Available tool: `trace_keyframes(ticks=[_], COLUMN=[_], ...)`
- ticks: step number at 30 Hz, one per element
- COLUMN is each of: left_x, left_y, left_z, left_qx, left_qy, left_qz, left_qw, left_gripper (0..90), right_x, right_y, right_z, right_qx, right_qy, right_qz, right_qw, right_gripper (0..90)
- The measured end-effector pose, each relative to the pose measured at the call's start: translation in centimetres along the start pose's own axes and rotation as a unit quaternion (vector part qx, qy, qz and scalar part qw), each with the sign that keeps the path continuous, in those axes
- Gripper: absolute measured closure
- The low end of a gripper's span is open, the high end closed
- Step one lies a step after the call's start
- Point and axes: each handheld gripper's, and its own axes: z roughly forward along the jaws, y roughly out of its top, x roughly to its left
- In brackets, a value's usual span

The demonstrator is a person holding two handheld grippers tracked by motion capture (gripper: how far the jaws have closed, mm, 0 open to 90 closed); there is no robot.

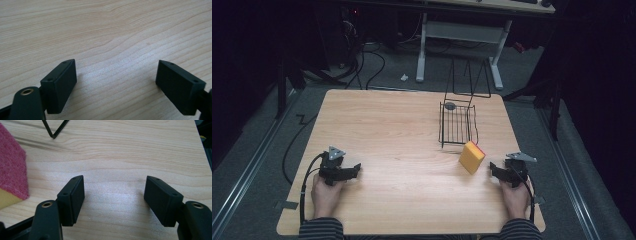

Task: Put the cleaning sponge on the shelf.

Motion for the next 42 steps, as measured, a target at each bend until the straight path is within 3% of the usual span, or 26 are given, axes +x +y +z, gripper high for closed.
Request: trace_keyframes(ticks=[29, 39, 42], left_x=[0.0, 0.0, 0.0], left_y=[0.0, 0.0, 0.0], left_z=[0.0, 0.0, 0.0], left_qx=[0.0, 0.0, 0.0], left_qy=[-0.001, 0.0, 0.0], left_qz=[0.0, 0.0, 0.0], left_qw=[1.0, 1.0, 1.0], left_gripper=[17.6, 17.6, 17.6], right_x=[-0.1, 0.1, 0.2], right_y=[-0.1, -0.7, -0.9], right_z=[-0.1, -0.9, -1.5], right_qx=[-0.001, -0.001, -0.012], right_qy=[0.003, 0.015, 0.02], right_qz=[-0.005, -0.007, -0.011], right_qw=[1.0, 0.9999, 0.9997], right_gripper=[33.0, 33.8, 34.4])
